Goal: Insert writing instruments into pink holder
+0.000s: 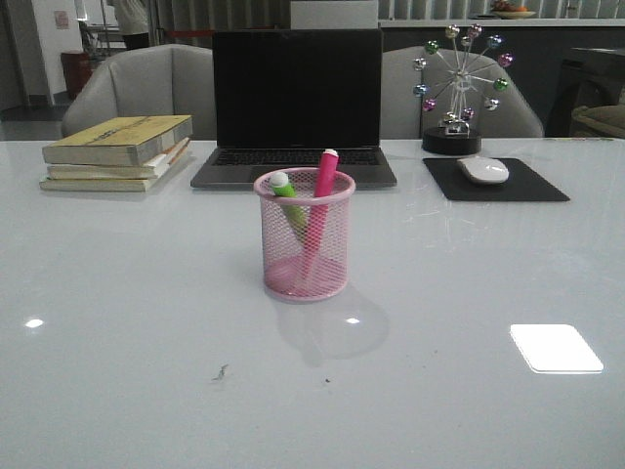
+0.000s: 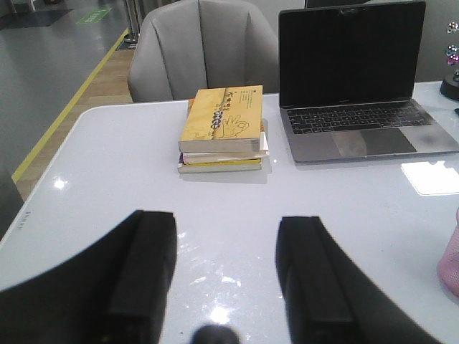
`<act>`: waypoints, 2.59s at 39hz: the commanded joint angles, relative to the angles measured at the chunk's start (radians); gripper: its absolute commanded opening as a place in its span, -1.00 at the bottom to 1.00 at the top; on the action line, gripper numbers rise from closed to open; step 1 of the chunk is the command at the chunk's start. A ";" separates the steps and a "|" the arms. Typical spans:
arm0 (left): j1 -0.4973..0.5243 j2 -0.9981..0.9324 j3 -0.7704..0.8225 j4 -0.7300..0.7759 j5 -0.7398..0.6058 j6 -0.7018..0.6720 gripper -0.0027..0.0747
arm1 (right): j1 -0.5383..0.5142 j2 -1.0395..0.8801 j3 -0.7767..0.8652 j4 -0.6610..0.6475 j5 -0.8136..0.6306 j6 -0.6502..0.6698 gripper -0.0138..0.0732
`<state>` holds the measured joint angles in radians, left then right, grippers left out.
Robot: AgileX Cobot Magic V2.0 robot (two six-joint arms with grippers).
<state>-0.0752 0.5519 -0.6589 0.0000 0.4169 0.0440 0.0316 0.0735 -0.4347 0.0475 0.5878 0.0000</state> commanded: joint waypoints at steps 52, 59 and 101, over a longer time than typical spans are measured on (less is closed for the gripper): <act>0.002 0.002 -0.029 -0.005 -0.090 -0.008 0.06 | -0.025 -0.102 0.466 0.015 -0.462 -0.012 -0.61; 0.002 0.002 -0.029 -0.005 -0.090 -0.008 0.06 | -0.025 -0.102 0.466 0.015 -0.462 -0.012 -0.61; 0.002 -0.560 0.341 -0.048 -0.406 -0.008 -0.67 | -0.025 -0.102 0.466 0.015 -0.462 -0.012 -0.61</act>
<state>-0.0752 0.0357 -0.3250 -0.0478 0.1001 0.0440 0.0117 -0.0110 0.0306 0.0645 0.2073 0.0000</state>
